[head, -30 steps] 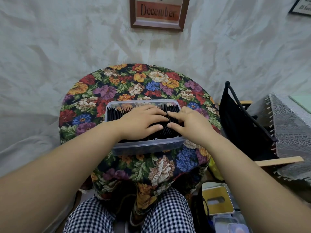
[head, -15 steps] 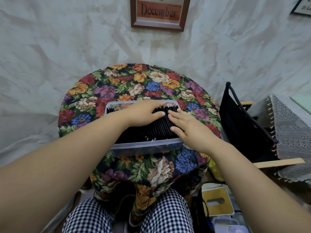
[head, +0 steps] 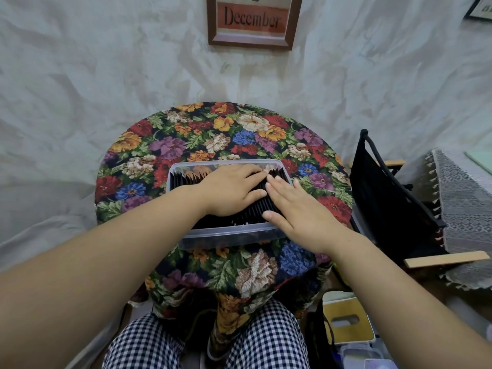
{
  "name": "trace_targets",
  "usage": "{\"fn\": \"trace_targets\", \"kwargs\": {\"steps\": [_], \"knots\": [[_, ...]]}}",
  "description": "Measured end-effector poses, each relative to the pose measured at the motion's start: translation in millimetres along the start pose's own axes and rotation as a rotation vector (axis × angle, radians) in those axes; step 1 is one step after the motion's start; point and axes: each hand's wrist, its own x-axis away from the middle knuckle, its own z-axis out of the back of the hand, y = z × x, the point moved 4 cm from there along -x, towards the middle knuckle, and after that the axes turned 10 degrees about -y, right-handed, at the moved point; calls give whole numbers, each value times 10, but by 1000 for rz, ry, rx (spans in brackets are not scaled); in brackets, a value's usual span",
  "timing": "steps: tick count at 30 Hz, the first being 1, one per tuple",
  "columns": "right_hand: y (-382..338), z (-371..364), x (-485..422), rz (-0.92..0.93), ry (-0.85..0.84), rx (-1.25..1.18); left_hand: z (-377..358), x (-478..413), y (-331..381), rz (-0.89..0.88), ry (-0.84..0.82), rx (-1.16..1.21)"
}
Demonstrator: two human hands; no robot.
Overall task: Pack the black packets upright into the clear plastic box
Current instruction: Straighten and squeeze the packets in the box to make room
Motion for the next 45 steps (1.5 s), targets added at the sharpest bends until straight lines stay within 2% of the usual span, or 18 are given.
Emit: {"fn": "trace_targets", "kwargs": {"steps": [8, 15, 19, 24, 26, 34, 45], "knots": [[-22, 38, -4, 30, -4, 20, 75, 127, -59, 52, 86, 76], [-25, 13, -39, 49, -36, 94, -85, 217, -133, 108, 20, 83], [-93, 94, -27, 34, -32, 43, -86, 213, -116, 110, 25, 98], [-208, 51, -60, 90, -40, 54, -24, 294, -142, 91, 135, 258], [-207, 39, -67, 92, -44, 69, -5, 378, -194, 111, 164, 238], [-207, 49, -66, 86, -46, 36, -190, 540, -282, 209, -86, 37], [-276, 14, -87, 101, -61, 43, -174, 566, -253, 185, -68, 42]]}}
